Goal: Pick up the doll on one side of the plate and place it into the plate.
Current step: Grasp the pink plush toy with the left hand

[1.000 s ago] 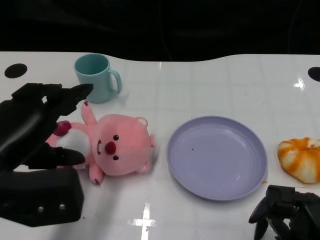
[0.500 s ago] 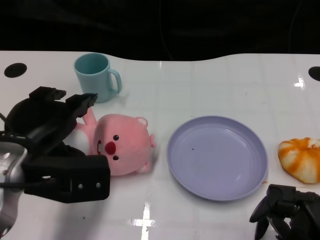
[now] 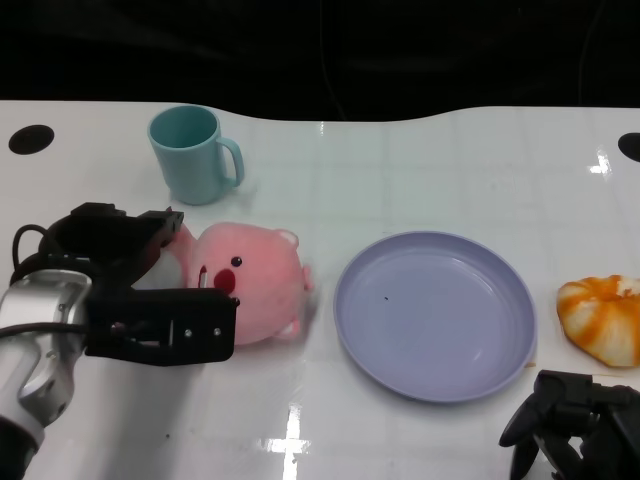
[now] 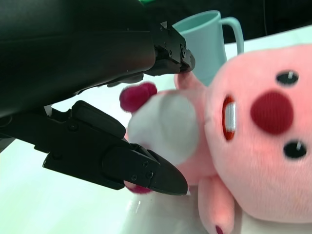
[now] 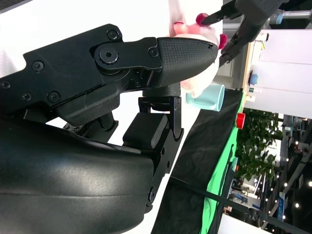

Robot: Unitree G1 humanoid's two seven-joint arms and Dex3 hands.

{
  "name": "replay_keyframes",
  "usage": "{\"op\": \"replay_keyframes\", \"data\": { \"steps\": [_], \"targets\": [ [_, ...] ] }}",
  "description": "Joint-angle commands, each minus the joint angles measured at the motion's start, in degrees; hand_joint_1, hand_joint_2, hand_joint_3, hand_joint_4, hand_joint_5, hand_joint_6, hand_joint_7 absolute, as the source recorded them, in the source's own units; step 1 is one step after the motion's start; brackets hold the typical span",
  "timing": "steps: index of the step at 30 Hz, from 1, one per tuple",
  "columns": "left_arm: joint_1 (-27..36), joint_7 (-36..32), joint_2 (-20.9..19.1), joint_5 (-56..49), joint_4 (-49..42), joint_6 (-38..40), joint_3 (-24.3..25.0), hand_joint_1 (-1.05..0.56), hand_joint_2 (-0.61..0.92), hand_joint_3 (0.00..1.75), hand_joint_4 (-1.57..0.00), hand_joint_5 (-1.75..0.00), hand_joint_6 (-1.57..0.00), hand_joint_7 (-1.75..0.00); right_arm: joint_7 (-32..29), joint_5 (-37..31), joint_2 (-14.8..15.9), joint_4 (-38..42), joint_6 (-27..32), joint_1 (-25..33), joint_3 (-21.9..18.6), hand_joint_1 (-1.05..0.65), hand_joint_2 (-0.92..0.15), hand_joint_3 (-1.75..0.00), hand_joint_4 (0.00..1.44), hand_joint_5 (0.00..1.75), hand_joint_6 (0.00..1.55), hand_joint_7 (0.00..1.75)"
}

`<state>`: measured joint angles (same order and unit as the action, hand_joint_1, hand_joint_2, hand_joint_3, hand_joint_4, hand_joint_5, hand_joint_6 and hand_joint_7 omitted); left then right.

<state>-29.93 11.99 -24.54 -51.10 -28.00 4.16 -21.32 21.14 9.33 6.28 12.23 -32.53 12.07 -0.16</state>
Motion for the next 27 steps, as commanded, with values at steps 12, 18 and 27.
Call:
{"op": "replay_keyframes", "data": {
  "steps": [12,18,27],
  "targets": [
    [-11.0,-6.0,7.9,2.6,-29.4,-3.1,-8.7,-0.66,0.92,0.03,-0.14,-0.14,-0.25,-0.02,-0.3,-0.5,0.5,-0.9,-1.0,0.9,-0.5,-0.99,-0.92,-0.42,1.0,1.37,1.0,1.05],
    [-12.1,-11.1,10.5,4.7,-38.0,-5.9,-9.5,-0.37,0.92,0.11,-0.69,-0.18,-0.74,-0.08,-0.1,-0.6,0.4,-1.1,-1.6,1.3,-0.4,-0.99,-0.92,-0.42,1.0,1.37,0.99,1.04],
    [-11.1,-19.8,10.7,4.8,-41.1,-8.9,-12.2,-0.28,0.92,0.36,-0.7,-1.36,-0.96,-0.2,-0.1,-0.7,0.3,-1.9,-2.2,2.5,-0.2,-0.99,-0.92,-0.42,0.99,1.36,0.98,1.04]
  ]
}}
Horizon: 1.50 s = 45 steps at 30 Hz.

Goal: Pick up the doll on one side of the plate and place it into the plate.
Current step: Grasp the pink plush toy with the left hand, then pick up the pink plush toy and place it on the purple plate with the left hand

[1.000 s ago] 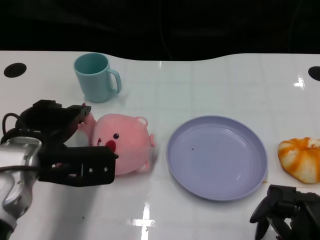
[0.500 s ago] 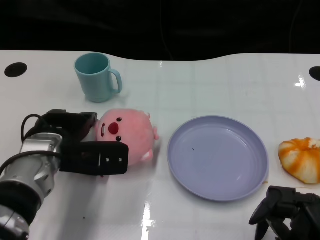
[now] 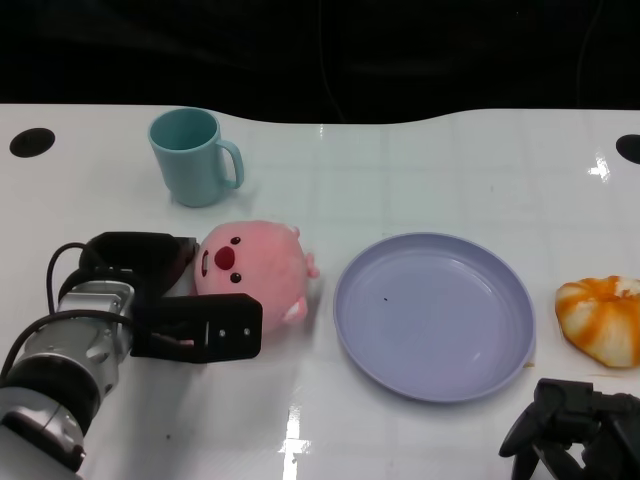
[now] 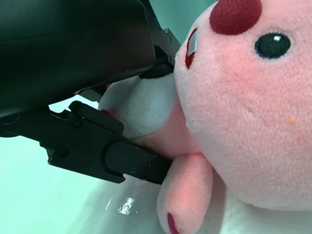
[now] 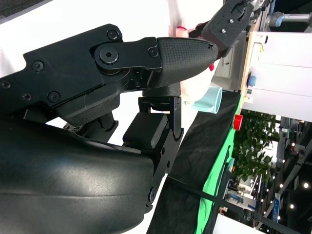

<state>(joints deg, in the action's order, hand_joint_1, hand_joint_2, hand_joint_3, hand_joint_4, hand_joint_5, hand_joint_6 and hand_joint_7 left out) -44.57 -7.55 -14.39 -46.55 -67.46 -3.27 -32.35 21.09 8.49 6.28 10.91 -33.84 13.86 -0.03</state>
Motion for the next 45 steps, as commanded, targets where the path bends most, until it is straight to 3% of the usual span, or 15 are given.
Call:
{"op": "replay_keyframes", "data": {
  "steps": [1,3,4,5,6,11,15,17,25,40,45],
  "targets": [
    [3.7,-1.1,0.5,0.6,-1.5,-1.7,-1.1,-0.27,0.92,0.37,-0.69,-1.46,-0.97,-0.19,-0.1,0.2,0.4,-0.5,-1.0,0.8,-0.3,-0.99,-0.92,-0.42,0.99,1.36,0.98,1.04],
    [4.4,-4.3,0.3,1.4,-1.1,-3.1,-0.5,-0.26,0.92,0.37,-0.68,-1.63,-1.01,-0.24,0.1,0.3,0.4,-0.3,-1.6,0.9,-0.4,-0.99,-0.92,-0.42,0.99,1.36,0.98,1.04],
    [4.6,-5.5,0.2,1.7,-1.0,-3.8,-0.4,-0.24,0.92,0.39,-0.72,-1.69,-0.98,-0.57,0.1,0.4,0.4,-0.2,-1.9,1.0,-0.4,-0.99,-0.92,-0.42,0.99,1.36,0.98,1.04],
    [4.7,-6.3,0.1,2.0,-1.0,-4.2,-0.4,-0.24,0.92,0.4,-0.74,-1.72,-0.78,-1.1,0.2,0.4,0.4,-0.1,-2.0,1.0,-0.4,-0.99,-0.92,-0.42,0.99,1.36,0.98,1.04],
    [4.9,-8.0,0.0,2.2,-0.8,-4.9,-0.3,-0.23,0.92,0.41,-0.75,-1.73,-0.71,-1.28,0.1,0.5,0.3,-0.2,-1.9,1.0,-0.4,-0.99,-0.92,-0.42,0.99,1.36,0.98,1.04],
    [6.7,-19.8,-0.3,3.5,0.9,-8.1,1.5,-0.19,0.91,0.36,-0.86,-1.75,-0.62,-1.71,-0.5,0.2,0.3,-1.3,-0.7,1.5,-0.3,-1.0,-0.92,-0.41,1.0,1.37,1.01,1.05],
    [6.9,-23.4,-0.5,3.6,1.3,-8.6,1.5,-0.17,0.85,0.37,-0.88,-1.75,-0.62,-1.74,-0.5,0.0,0.4,-1.4,-1.0,1.5,-0.3,-1.0,-0.92,-0.42,1.0,1.37,1.01,1.05],
    [7.2,-25.0,-0.8,3.7,2.5,-8.1,1.8,-0.17,0.72,0.61,-0.88,-1.75,-0.61,-1.75,-0.3,0.0,0.4,-1.0,-1.6,1.3,-0.3,-0.99,-0.92,-0.43,0.99,1.37,0.99,1.05],
    [8.9,-26.6,-3.5,5.1,8.3,-8.1,4.6,-0.13,0.55,0.9,-0.87,-1.75,-0.61,-1.75,-0.1,0.5,0.5,-0.9,-0.5,0.8,-0.2,-0.99,-0.92,-0.42,1.0,1.37,0.99,1.05],
    [15.5,-25.1,-7.5,4.6,26.8,-4.2,8.8,-0.13,0.47,1.06,-0.92,-1.75,-0.66,-1.75,0.0,0.3,0.6,-0.2,-0.8,0.4,-0.5,-0.99,-0.92,-0.42,0.99,1.37,0.99,1.05],
    [17.0,-19.3,-6.8,6.6,34.6,-3.3,10.6,-0.17,0.48,1.1,-0.92,-1.75,-0.67,-1.75,-0.3,0.2,0.5,-0.2,-0.4,0.3,-0.5,-0.99,-0.92,-0.42,1.0,1.38,1.0,1.06]
  ]
}}
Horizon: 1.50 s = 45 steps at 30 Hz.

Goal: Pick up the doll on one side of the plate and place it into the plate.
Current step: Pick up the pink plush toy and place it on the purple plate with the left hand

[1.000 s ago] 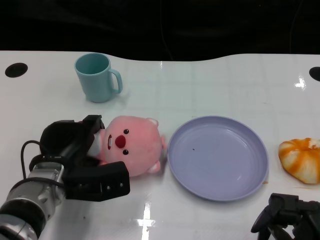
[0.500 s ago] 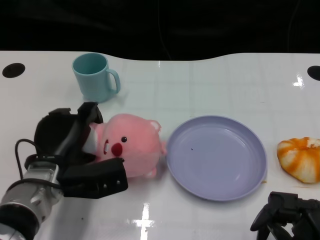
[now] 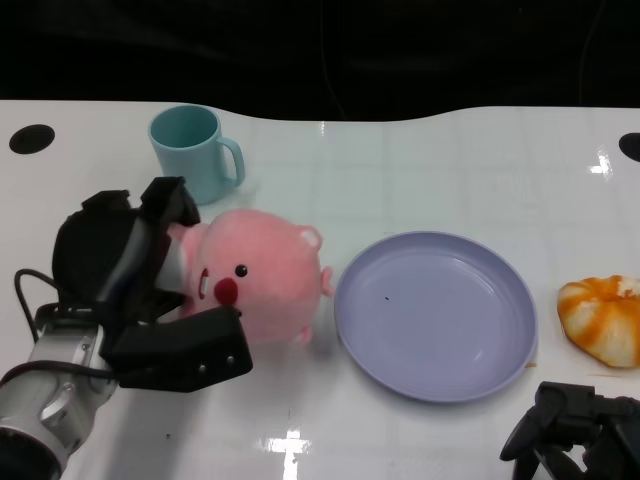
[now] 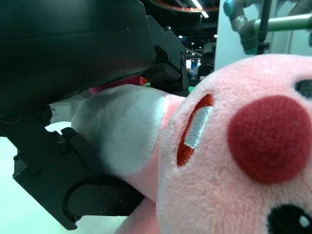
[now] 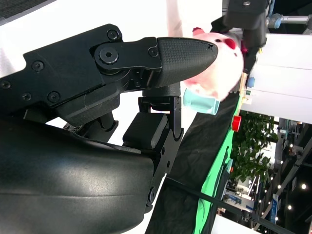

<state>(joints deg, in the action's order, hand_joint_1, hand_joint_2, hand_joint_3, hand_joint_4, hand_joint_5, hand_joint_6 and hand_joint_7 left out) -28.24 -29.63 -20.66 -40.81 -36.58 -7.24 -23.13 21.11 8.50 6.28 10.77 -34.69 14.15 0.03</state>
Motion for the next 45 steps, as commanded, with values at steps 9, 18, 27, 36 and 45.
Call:
{"op": "replay_keyframes", "data": {
  "steps": [9,18,27,36,45],
  "targets": [
    [-0.9,10.0,3.4,-0.4,12.6,7.3,1.1,-0.16,0.45,1.17,-0.94,-1.75,-0.71,-1.75,-0.4,0.4,0.2,-0.6,2.2,-0.2,-0.3,-0.99,-0.92,-0.4,1.02,1.37,1.0,1.05],
    [-3.9,13.0,9.1,-0.1,11.9,8.2,0.1,-0.17,0.45,1.17,-0.94,-1.75,-0.71,-1.75,0.6,0.8,0.2,0.5,0.6,-0.6,-0.2,-0.96,-0.92,-0.41,0.99,1.36,0.99,1.05],
    [-9.5,15.1,15.9,0.6,4.5,8.5,-2.7,-0.2,0.47,1.16,-0.93,-1.75,-0.68,-1.75,0.5,0.3,0.0,0.7,0.3,-0.7,0.0,-0.95,-0.92,-0.42,0.99,1.37,0.99,1.05],
    [-15.4,15.5,22.6,0.2,-4.1,10.1,-5.2,-0.18,0.52,1.02,-0.92,-1.75,-0.65,-1.75,-0.4,-0.7,-0.2,-0.2,0.5,-0.2,0.4,-0.96,-0.92,-0.42,0.98,1.38,0.98,1.07],
    [-19.7,15.9,26.9,0.5,-12.3,10.8,-6.9,-0.19,0.65,0.73,-0.87,-1.75,-0.67,-1.53,-1.0,-0.9,-0.3,-1.5,1.4,0.4,1.0,-0.96,-0.92,-0.42,0.97,1.4,0.97,1.09]
  ]
}}
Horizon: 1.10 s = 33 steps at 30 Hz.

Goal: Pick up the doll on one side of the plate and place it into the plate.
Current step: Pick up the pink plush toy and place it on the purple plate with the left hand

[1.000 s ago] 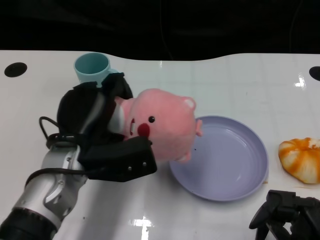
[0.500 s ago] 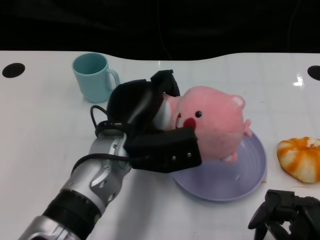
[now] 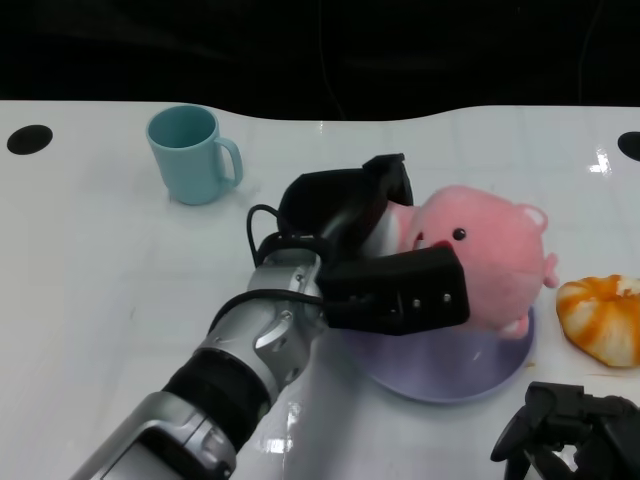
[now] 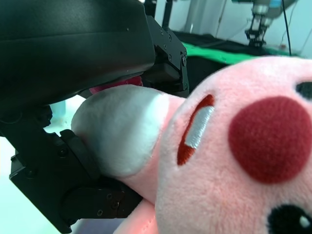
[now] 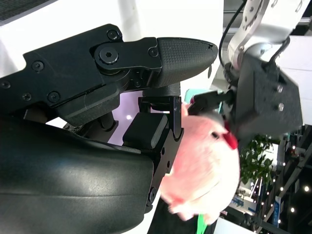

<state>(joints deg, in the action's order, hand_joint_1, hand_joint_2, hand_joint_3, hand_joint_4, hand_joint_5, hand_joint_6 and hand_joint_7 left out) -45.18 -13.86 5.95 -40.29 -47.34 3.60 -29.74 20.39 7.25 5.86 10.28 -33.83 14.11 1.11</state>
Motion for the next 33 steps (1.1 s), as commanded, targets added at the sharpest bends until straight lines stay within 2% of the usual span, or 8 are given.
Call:
{"op": "replay_keyframes", "data": {
  "steps": [1,3,7,12,15,17,20,33],
  "targets": [
    [-3.0,0.1,0.3,-0.2,-2.0,-0.3,-0.6,-0.2,0.65,0.72,-0.87,-1.75,-0.66,-1.58,-0.3,0.4,0.1,-1.1,0.7,0.5,0.0,-0.96,-0.92,-0.41,0.97,1.4,0.97,1.09],
    [-3.5,1.4,0.5,0.0,-2.6,-0.3,-1.0,-0.21,0.66,0.67,-0.87,-1.75,-0.63,-1.71,-0.4,0.5,0.0,-1.4,1.0,0.6,0.0,-0.97,-0.92,-0.4,0.97,1.4,0.97,1.09],
    [-4.0,6.2,1.0,2.0,-1.8,1.8,-0.2,-0.26,0.87,0.24,-0.75,-1.6,-0.81,-0.83,-0.6,0.3,0.1,-1.6,1.0,0.7,0.0,-0.98,-0.92,-0.4,0.97,1.4,0.97,1.09],
    [-3.6,9.9,0.2,2.3,1.1,2.9,-1.1,-0.38,0.92,0.09,-0.61,-1.44,-0.73,-0.31,-0.2,0.7,0.2,-1.7,1.1,0.7,-0.1,-0.98,-0.92,-0.4,0.97,1.4,0.97,1.09],
    [-3.7,13.1,-2.3,-1.2,3.8,3.0,-4.9,-0.6,0.92,0.27,-0.43,-0.68,-0.56,-0.07,-0.2,0.6,0.3,-1.5,0.8,0.6,-0.2,-0.98,-0.92,-0.41,0.97,1.4,0.97,1.09],
    [-3.8,15.9,-3.9,-3.2,5.5,3.4,-7.0,-0.74,0.92,0.38,-0.3,-0.4,-0.39,-0.01,-0.3,0.5,0.3,-1.4,0.8,0.5,-0.2,-0.98,-0.92,-0.41,0.97,1.4,0.97,1.09],
    [-3.8,20.3,-5.4,-5.0,8.1,4.6,-8.7,-0.89,0.92,0.49,-0.08,-0.24,-0.19,0.0,-0.4,0.4,0.3,-1.1,0.4,0.4,-0.3,-0.98,-0.92,-0.41,0.97,1.4,0.97,1.09],
    [2.4,26.4,-12.3,-4.4,22.4,4.4,-7.0,-1.05,0.92,0.6,-0.01,-0.05,-0.05,-0.01,0.3,1.1,0.5,-1.2,0.6,0.4,-0.7,-0.98,-0.92,-0.42,0.97,1.4,0.96,1.08]
  ]
}}
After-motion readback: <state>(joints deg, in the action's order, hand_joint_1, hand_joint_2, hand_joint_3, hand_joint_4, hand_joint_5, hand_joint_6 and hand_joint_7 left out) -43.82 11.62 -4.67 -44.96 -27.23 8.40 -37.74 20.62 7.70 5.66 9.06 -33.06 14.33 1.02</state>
